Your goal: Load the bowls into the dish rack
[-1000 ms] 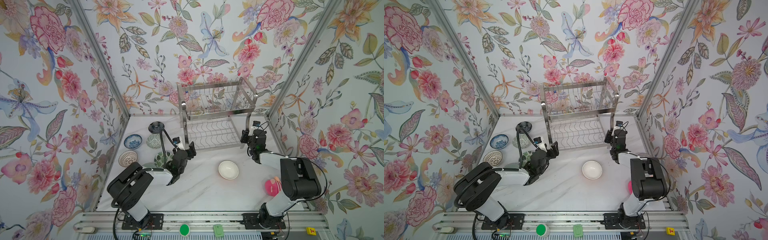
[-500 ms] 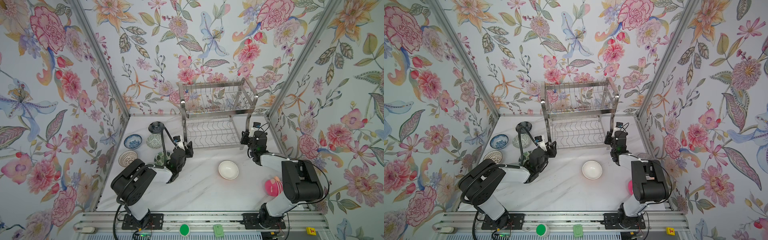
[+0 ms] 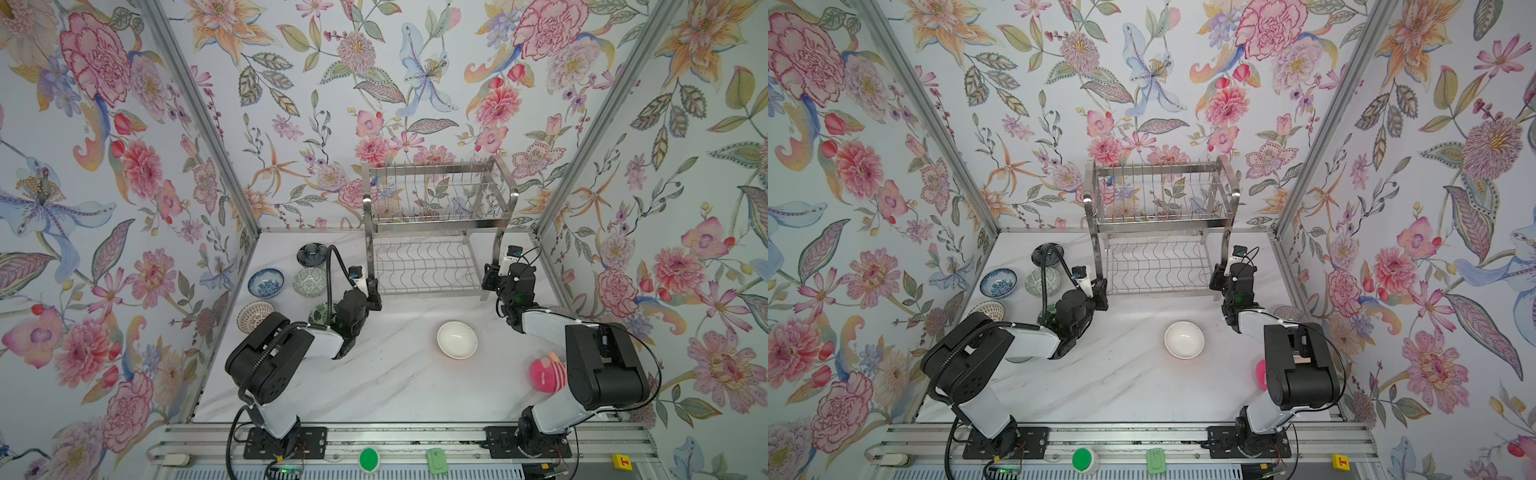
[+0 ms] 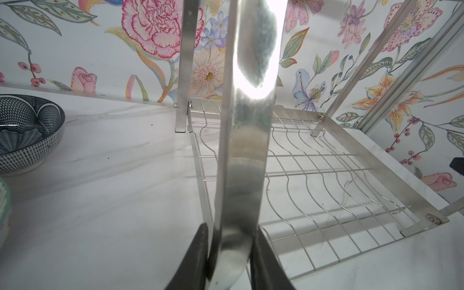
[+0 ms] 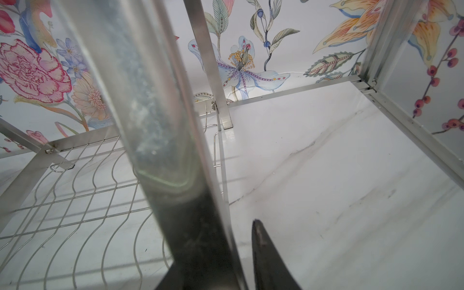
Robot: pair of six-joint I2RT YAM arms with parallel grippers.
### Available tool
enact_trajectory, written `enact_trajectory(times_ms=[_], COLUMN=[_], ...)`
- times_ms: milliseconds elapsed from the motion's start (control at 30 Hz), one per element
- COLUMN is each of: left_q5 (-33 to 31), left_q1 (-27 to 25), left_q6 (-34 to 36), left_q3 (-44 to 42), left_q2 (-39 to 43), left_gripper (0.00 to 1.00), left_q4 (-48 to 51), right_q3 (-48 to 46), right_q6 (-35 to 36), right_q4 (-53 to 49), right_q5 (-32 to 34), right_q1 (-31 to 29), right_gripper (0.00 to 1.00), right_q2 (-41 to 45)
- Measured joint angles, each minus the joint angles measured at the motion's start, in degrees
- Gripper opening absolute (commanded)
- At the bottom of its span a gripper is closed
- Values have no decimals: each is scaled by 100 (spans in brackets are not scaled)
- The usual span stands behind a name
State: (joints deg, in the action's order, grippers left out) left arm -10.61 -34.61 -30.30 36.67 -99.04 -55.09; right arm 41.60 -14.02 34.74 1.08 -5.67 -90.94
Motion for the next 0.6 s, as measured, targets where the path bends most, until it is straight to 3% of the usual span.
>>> enact_trajectory(times_ms=[67, 600], left_q5=[55, 144], left_q1=[13, 94], left_q6=[83, 466], left_q3=[2, 284], left_q2=[0, 4], left_gripper=[0, 0], left_q4=[0, 472], right_q3=[-24, -638], right_q6=[2, -210], right_q4=[-59, -634], right_q5=[-4, 372], right_q1=[4, -166], right_gripper=[5, 0], right_q2=[55, 997])
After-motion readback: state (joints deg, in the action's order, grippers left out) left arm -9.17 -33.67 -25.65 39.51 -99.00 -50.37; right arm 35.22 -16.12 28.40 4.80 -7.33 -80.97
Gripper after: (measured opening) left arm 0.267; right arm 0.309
